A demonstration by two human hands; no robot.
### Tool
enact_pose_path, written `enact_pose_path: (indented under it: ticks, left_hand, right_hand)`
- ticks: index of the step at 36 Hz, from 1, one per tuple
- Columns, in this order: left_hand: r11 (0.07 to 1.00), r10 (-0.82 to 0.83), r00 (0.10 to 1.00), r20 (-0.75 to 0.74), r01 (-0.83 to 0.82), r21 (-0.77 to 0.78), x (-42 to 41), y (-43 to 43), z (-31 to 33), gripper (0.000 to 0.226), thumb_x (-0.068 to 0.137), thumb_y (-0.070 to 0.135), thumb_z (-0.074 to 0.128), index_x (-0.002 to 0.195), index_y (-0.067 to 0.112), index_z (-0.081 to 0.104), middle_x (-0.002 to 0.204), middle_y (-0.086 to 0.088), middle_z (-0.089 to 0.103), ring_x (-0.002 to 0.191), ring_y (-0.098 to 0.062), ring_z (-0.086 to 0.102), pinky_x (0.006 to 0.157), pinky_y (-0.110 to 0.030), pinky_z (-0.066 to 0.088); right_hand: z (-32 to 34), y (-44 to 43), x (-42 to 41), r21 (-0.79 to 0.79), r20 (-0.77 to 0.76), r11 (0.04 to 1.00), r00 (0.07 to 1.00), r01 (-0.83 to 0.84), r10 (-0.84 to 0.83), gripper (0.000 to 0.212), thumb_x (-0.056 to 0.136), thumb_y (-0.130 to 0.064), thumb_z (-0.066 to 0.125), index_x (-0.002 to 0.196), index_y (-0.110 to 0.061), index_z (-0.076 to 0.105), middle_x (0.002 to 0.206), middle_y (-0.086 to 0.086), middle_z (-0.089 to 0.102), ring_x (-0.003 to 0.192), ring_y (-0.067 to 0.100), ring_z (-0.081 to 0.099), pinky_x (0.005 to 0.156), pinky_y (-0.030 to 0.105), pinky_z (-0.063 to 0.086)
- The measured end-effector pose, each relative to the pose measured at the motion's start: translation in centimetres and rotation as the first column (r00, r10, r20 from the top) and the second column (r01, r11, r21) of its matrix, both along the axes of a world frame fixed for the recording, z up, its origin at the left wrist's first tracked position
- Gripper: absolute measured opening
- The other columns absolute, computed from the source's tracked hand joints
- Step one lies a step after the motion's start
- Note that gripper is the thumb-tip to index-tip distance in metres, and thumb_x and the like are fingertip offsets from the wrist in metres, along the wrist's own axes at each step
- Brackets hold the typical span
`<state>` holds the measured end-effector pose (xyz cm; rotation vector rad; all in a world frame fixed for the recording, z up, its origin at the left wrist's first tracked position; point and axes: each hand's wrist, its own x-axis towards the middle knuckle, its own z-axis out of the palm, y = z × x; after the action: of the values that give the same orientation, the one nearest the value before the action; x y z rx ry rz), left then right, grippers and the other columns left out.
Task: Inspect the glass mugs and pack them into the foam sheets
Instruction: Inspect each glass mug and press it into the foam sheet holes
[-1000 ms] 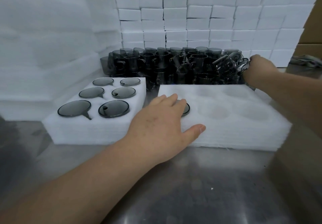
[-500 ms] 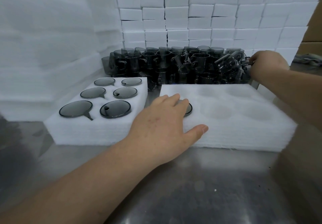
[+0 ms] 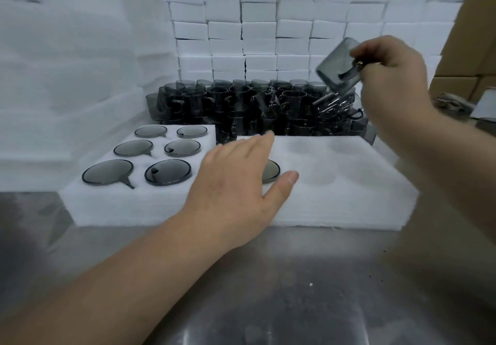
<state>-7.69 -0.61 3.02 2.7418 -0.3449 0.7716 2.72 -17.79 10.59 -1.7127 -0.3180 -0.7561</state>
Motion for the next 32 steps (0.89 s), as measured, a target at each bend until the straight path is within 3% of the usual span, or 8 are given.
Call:
enact_pose_path:
  ticks: [4,7,11,14,20,25,29,32]
  left_hand:
    - [0.974,-0.053,0.996,0.075,0.068,-0.216,-0.4,-0.2,0.3,0.079,0.083,0.053,0.033,0.148,0.014,0.013,0.132,-0.003,0.051,0.113,-0.005,0.026,0.095,-0.02,0.015]
    - [0.952,-0.086,0.991,0.098,0.111,-0.285,-0.7,-0.3,0.4,0.087,0.079,0.052,0.041,0.148,0.014,0.005,0.117,0.01,0.052,0.104,-0.001,0.031,0.104,-0.03,0.021]
    - [0.939,-0.107,0.99,0.097,0.133,-0.317,-1.0,-0.4,0.7,0.093,0.075,0.056,0.046,0.148,0.02,0.001,0.093,0.037,0.02,0.094,0.011,0.025,0.109,-0.04,0.025]
    - [0.919,-0.152,0.985,0.083,0.172,-0.354,-1.2,-0.3,0.8,0.095,0.072,0.064,0.045,0.148,0.026,0.002,0.099,0.043,0.019,0.115,-0.001,0.035,0.111,-0.043,0.026]
    - [0.912,-0.069,0.991,0.117,0.11,-0.395,-0.9,-0.3,0.5,0.084,0.071,0.058,0.051,0.145,0.027,0.026,0.1,0.032,0.033,0.128,-0.017,0.038,0.109,-0.036,0.028]
    - [0.884,-0.017,0.983,0.183,0.1,-0.457,-0.6,-0.3,0.4,0.078,0.07,0.055,0.057,0.14,0.032,0.032,0.106,0.033,0.042,0.119,-0.006,0.044,0.093,-0.015,0.029]
    - [0.875,0.001,0.967,0.254,0.122,-0.468,-0.7,-0.4,0.4,0.076,0.067,0.047,0.066,0.135,0.028,0.038,0.104,0.035,0.041,0.11,0.006,0.042,0.092,-0.006,0.029]
    - [0.889,-0.012,0.963,0.271,0.134,-0.438,-0.7,-0.6,0.3,0.075,0.066,0.045,0.068,0.132,0.023,0.042,0.107,0.03,0.041,0.107,0.009,0.039,0.092,-0.004,0.028]
  right_hand:
    - [-2.3,1.8,-4.5,0.225,-0.01,0.917,0.94,-0.329,0.34,0.048,0.072,0.019,0.032,0.069,-0.02,0.059,0.058,-0.013,0.06,0.05,0.001,0.047,0.049,0.013,0.036]
    - [-4.2,2.2,-6.4,0.256,-0.022,0.834,0.859,-0.49,0.511,0.045,0.071,0.013,0.038,0.066,-0.022,0.065,0.062,-0.009,0.062,0.056,0.008,0.045,0.055,0.017,0.039]
    - [-5.2,2.1,-6.9,0.295,-0.019,0.753,0.785,-0.588,0.62,0.04,0.063,0.003,0.042,0.063,-0.026,0.07,0.068,-0.006,0.064,0.062,0.01,0.05,0.057,0.018,0.041]
    - [-5.4,1.7,-7.0,0.342,0.001,0.712,0.757,-0.614,0.653,0.036,0.064,0.003,0.045,0.064,-0.022,0.071,0.07,-0.002,0.066,0.061,0.009,0.052,0.057,0.017,0.042]
    - [-6.5,0.9,-7.5,0.302,-0.008,0.686,0.717,-0.662,0.697,0.033,0.077,-0.007,0.043,0.086,-0.018,0.073,0.083,0.0,0.069,0.072,0.013,0.058,0.069,0.023,0.049]
    - [-6.6,1.0,-8.0,0.243,-0.016,0.742,0.762,-0.625,0.647,0.04,0.076,-0.019,0.052,0.116,-0.026,0.049,0.122,-0.002,0.058,0.084,0.011,0.064,0.083,0.031,0.051]
    - [-7.0,1.6,-8.3,0.173,-0.072,0.808,0.811,-0.563,0.58,0.044,0.071,-0.022,0.061,0.112,-0.032,0.049,0.111,-0.015,0.063,0.095,0.009,0.064,0.095,0.034,0.049]
    - [-7.2,1.7,-8.4,0.114,-0.107,0.852,0.846,-0.511,0.522,0.044,0.073,-0.022,0.064,0.115,-0.027,0.054,0.106,-0.001,0.067,0.097,0.012,0.065,0.094,0.039,0.049]
